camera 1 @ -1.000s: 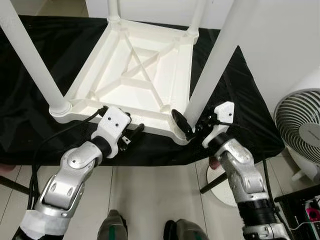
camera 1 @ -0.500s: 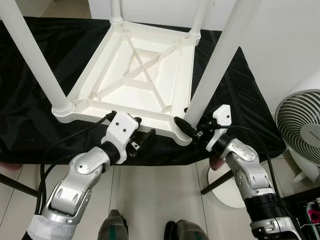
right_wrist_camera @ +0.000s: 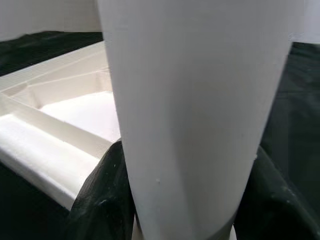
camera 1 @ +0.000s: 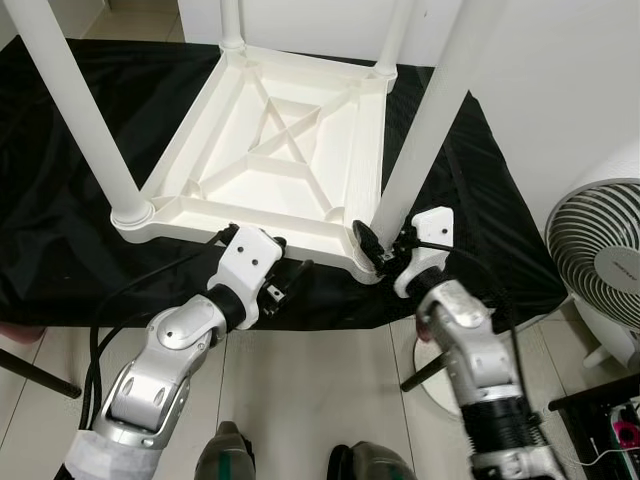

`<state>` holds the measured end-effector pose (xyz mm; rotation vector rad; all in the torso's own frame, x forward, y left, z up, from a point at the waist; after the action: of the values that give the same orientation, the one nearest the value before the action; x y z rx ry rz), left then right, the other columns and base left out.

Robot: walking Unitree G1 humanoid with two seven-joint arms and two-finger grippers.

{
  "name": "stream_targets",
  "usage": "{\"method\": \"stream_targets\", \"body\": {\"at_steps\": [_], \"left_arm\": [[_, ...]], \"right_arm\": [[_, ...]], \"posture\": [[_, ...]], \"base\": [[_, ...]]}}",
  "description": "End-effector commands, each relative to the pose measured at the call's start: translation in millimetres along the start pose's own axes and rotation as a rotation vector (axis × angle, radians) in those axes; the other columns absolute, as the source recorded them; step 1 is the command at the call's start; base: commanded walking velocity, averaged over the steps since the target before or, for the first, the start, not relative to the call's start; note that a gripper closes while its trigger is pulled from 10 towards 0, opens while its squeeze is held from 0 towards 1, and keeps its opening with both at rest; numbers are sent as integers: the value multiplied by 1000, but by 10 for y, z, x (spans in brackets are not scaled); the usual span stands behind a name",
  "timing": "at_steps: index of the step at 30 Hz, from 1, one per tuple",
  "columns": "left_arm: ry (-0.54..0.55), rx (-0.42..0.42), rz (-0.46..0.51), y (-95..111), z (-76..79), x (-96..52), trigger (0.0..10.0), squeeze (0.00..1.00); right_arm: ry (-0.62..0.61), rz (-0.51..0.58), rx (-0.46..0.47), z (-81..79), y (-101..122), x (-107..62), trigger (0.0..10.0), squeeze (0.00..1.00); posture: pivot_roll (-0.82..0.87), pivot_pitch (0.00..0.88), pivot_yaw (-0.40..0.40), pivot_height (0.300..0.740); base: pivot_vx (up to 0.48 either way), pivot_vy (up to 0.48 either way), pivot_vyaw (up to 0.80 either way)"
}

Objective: Building children table

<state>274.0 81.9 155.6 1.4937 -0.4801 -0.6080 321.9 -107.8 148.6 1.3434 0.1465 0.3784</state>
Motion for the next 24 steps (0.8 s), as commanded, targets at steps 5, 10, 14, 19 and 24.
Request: {"method": "stream_targets", "body": {"at_steps": [5,10,14,19,24], "left_arm": [[58,-11,-4,-25,-49,42,10000,0],[67,-9,3,-12,-57,63,10000,0],[77,4,13,11,-70,91,10000,0],[80,12,14,25,-99,101,10000,0],[80,13,16,28,-103,106,10000,0]], "right_arm": [[-217,-96,-1,51,-114,-57,0,0],[-209,-86,-1,44,-89,-51,4471,0],[-149,-38,16,50,-13,-49,10000,1000],[-37,7,20,52,30,-46,10000,1000],[-7,12,9,52,33,-49,10000,1000]], "posture": [[39,69,-68,740],[36,62,-67,740],[34,52,-61,740],[31,43,-59,740],[31,39,-58,740]], "base": [[0,0,0],[0,0,0],[0,0,0],[0,0,0],[0,0,0]]}}
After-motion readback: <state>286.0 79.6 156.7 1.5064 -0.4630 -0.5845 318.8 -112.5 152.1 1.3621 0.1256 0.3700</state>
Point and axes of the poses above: a point about 5 cm out from each wrist's last joint towards the gripper, its own x axis pointing out of the wrist towards the gripper, its own y axis along the axis of the wrist's last joint, z = x × y, the point moved 3 cm from there along x, pointing out of the wrist towards the gripper, and after that the axes turned 13 degrees about -x, right-handed, at the moved point
